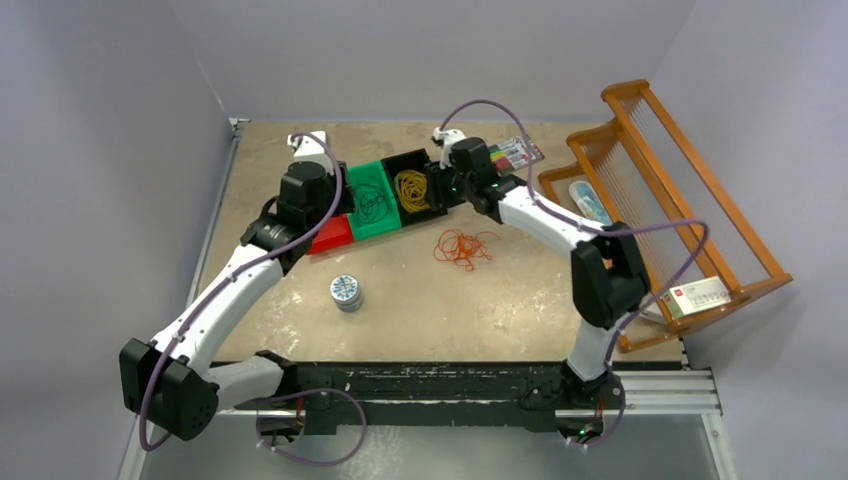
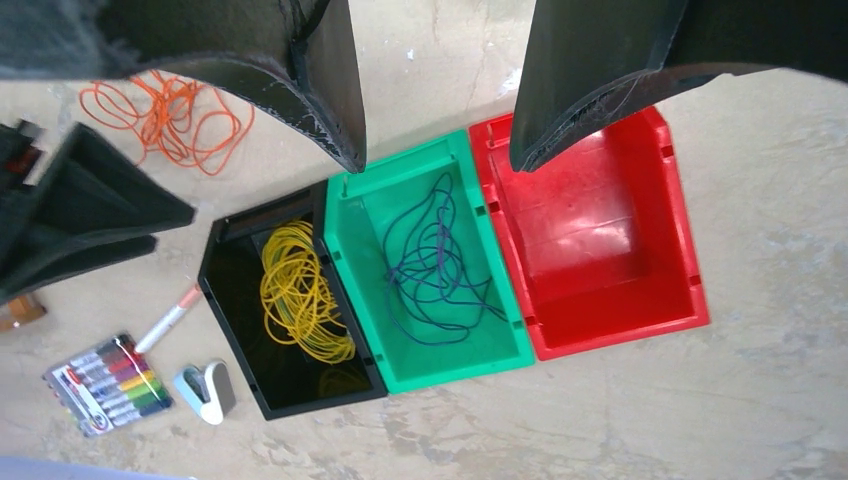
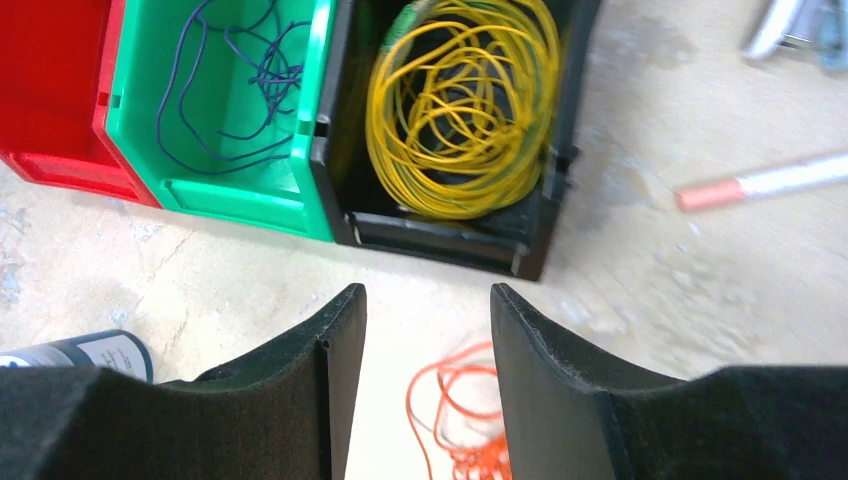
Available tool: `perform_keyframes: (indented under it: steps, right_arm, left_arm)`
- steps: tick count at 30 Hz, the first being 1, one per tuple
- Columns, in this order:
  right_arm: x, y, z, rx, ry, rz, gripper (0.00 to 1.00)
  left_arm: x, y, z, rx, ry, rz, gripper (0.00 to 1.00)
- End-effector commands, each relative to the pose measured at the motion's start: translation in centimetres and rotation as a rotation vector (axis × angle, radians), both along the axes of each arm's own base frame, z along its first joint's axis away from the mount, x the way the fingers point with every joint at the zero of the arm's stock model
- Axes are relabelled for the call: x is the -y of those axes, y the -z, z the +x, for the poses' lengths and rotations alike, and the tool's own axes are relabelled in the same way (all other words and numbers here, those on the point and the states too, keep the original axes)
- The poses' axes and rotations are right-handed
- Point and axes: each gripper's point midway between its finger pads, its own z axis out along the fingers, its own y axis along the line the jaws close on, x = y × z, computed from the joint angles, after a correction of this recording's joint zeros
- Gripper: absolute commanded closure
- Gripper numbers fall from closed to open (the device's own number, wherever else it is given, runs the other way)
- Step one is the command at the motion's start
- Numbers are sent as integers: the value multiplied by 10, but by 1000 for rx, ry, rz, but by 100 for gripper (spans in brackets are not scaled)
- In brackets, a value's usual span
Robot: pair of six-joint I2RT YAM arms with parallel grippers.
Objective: Untangle the cables
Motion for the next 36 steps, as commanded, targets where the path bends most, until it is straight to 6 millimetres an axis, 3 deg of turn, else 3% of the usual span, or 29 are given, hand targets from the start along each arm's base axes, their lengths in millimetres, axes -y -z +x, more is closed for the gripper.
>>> perform_keyframes:
  steps: [1,6,10,13,19,24,36]
  right_arm:
    - [39,-65,3,144,135,102,48]
    - [94,-57,-16,115,260,138,48]
    - [137,-41,-31,73,355,204,49]
    - [157,-25,-43,39,394,259,51]
    - [169,-17,-54,31,416,321,51]
    - [170,-12,-56,25,407,307,52]
    - [164,-9,-57,12,363,305,54]
  left_arm:
    - [21,-13,9,42,70,-86,46]
    - [57,-4,0,26,157,-83,46]
    - [108,4,-9,22,277,-96,46]
    - [149,17,-14,-13,415,-155,46]
    - [211,60,-17,-98,579,-151,46]
    - [250,82,-17,-133,696,-149,48]
    - [278,120,15,-139,722,-61,51]
